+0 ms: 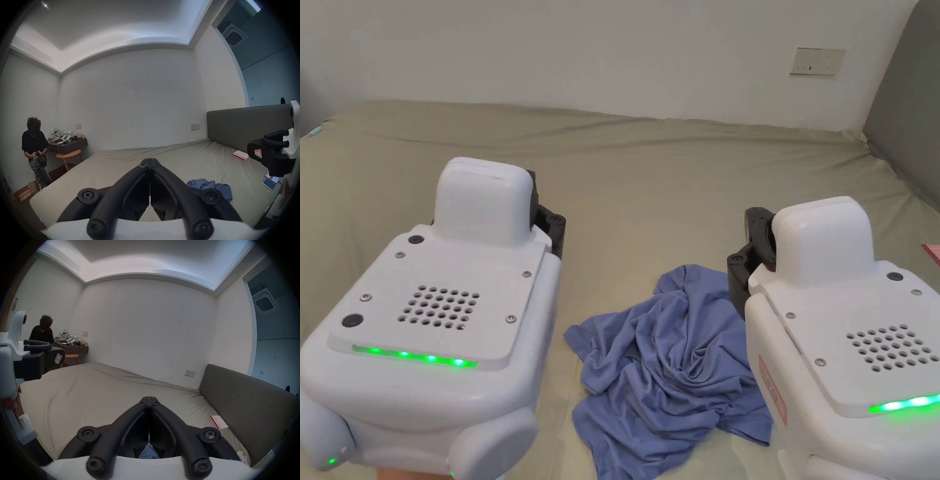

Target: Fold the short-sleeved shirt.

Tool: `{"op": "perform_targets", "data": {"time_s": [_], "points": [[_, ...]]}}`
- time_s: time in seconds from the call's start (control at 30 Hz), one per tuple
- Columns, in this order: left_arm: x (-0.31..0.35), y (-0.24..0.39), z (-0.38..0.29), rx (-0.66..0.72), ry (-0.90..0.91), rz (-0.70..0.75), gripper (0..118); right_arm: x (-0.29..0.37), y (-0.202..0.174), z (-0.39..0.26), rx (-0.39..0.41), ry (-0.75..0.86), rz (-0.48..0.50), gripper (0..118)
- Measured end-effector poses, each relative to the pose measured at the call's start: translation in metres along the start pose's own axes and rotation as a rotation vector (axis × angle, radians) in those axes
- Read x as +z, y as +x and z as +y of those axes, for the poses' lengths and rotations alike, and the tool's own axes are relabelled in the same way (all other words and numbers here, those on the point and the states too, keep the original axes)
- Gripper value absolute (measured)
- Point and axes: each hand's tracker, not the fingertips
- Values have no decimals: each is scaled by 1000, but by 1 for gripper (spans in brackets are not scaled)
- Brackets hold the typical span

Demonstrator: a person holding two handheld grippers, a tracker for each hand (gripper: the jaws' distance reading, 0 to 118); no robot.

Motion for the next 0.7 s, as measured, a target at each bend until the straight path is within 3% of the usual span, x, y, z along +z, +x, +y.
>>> {"op": "perform_targets", "data": {"time_s": [0.1, 0.33, 0.43, 0.5, 0.53, 0.57, 0.6, 0.63, 0.7], "points": [[-14, 1, -15, -8, -60, -20, 0, -9, 1, -11, -4, -31, 5, 1], [-90, 7, -107, 1, -403, -129, 0, -40, 19, -64, -27, -161, 5, 1], [-137, 13, -156, 34, -570, -161, 18, -52, 33, -89, -38, -229, -11, 1], [-173, 18, -185, 47, -668, -168, 21, -59, 45, -106, -50, -273, -28, 1], [-189, 20, -196, 63, -697, -173, 35, -62, 51, -113, -55, -291, -36, 1], [-206, 23, -209, 64, -739, -164, 72, -65, 56, -119, -58, -310, -46, 1], [-222, 26, -220, 71, -778, -161, 100, -68, 62, -125, -55, -330, -57, 1], [-235, 30, -228, 84, -779, -167, 115, -71, 68, -131, -48, -345, -68, 1], [-259, 37, -240, 82, -808, -140, 115, -76, 78, -141, -39, -373, -86, 1]]}}
